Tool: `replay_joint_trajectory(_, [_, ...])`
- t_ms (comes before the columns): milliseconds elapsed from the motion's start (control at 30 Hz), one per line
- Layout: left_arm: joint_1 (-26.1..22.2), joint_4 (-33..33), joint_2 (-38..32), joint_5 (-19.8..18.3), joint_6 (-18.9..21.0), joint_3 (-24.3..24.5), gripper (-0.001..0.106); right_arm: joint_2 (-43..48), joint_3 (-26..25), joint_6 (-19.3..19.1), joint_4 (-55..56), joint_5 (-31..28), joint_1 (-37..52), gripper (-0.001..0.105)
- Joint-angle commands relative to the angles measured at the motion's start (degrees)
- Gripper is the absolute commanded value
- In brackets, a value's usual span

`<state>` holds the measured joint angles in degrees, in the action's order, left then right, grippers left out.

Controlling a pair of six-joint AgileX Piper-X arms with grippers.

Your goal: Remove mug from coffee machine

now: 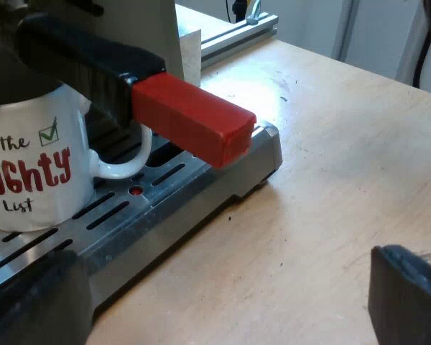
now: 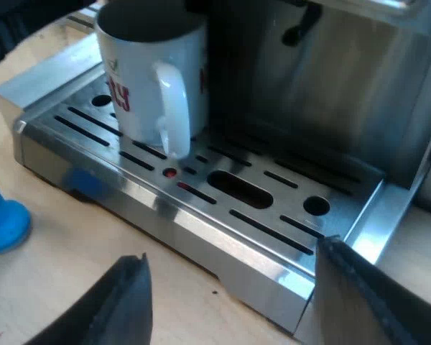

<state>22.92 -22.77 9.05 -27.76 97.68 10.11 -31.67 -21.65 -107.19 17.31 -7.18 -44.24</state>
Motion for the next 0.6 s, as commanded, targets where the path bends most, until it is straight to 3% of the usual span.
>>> replay_joint_trajectory(33, [0.06,0.37,-0.07,0.04,-0.27,0.17,0.08,0.13,0.28,-0.19,-0.77,-0.29,0.04,0.053])
replay_joint_trajectory(233, [0.06,0.37,-0.07,0.04,-0.27,0.17,0.08,-1.69,0.32,-0.19,-2.42,-0.58,0.04,0.069])
replay_joint_trajectory(600, [0.06,0.37,-0.07,0.04,-0.27,0.17,0.08,-11.82,0.32,2.0,-13.15,-2.04,0.04,0.064])
